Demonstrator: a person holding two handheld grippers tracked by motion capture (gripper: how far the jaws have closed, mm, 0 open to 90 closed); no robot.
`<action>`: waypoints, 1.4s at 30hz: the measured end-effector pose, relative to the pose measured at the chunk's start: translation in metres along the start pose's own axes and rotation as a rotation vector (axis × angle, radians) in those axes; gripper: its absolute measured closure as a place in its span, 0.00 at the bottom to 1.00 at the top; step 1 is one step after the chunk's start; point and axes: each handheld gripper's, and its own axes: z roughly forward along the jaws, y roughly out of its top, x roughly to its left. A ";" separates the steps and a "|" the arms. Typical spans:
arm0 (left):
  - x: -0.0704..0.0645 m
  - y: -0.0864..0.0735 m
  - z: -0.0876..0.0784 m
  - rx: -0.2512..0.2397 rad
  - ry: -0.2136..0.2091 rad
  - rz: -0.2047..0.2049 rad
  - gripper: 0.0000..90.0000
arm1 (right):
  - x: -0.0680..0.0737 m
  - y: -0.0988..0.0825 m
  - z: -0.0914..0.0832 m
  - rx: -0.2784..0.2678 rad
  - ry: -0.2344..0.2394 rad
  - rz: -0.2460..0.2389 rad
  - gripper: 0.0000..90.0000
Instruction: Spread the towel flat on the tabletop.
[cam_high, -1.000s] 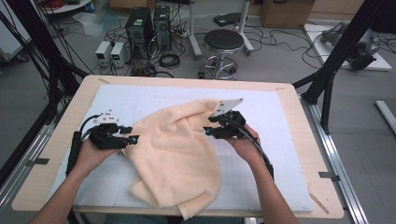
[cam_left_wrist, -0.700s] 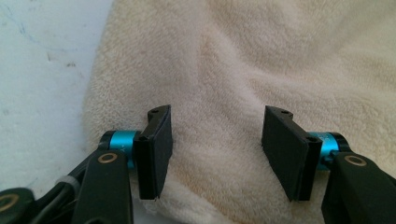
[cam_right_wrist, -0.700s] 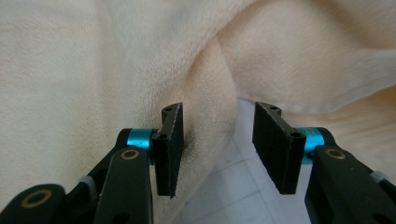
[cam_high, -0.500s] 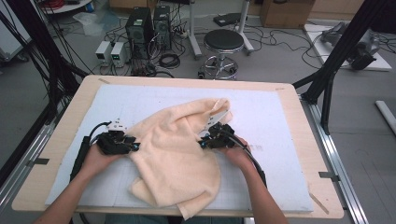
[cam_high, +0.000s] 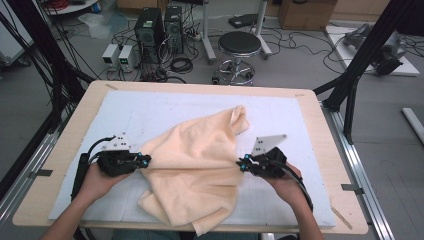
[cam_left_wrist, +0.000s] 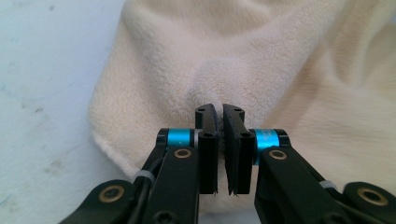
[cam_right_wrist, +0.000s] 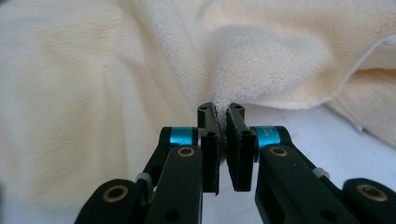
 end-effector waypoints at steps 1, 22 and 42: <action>-0.008 0.002 -0.004 -0.008 -0.015 0.014 0.94 | 0.010 -0.004 -0.008 0.003 0.000 0.004 0.95; 0.030 0.032 0.030 -0.088 0.007 -0.024 0.64 | -0.033 0.003 0.044 0.052 -0.057 0.079 0.62; 0.044 0.016 0.081 0.169 0.064 -0.041 0.95 | -0.068 -0.025 0.069 0.124 -0.017 0.231 0.93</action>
